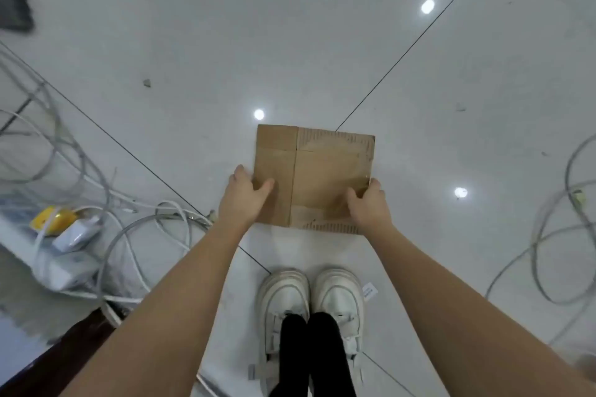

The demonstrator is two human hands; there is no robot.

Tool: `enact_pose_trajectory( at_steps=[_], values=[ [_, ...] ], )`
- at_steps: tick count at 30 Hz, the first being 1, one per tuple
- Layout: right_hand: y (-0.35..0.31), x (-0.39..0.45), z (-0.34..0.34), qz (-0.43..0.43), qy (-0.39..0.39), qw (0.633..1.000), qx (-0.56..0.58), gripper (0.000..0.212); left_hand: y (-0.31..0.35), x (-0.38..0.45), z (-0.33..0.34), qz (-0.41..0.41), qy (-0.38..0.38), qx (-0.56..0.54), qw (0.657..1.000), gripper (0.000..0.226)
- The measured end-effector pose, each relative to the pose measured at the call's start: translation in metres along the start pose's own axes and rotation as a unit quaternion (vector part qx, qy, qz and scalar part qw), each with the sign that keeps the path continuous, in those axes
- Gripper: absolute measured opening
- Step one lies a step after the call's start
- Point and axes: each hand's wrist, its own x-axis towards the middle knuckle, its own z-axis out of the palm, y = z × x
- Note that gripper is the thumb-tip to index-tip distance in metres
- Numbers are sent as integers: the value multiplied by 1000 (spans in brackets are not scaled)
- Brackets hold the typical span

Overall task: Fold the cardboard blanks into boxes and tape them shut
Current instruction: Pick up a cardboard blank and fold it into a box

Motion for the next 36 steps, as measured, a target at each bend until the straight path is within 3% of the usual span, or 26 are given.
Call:
enact_pose_trajectory(
  at_steps=[5,11,18,22,30,36],
  values=[
    [-6,12,0,25,-1,999,46,61,-1,11,6,-20,-16,-65,998,79],
    [-10,3,-8,24,-16,998,52,69,2,-4,3,-41,-14,-66,997,80],
    [-22,-50,-39,7,-26,999,38,81,29,-57,-27,-52,-27,-172,983,75],
    [-39,-91,-73,3,-22,999,32,84,56,-99,-55,-18,-16,-191,981,88],
    [-78,-207,-146,3,-1,1000,-29,87,105,-217,-106,-26,58,-119,991,92],
    [-107,-308,-205,4,-2,998,-63,79,136,-317,-162,-60,63,-73,994,87]
  ],
)
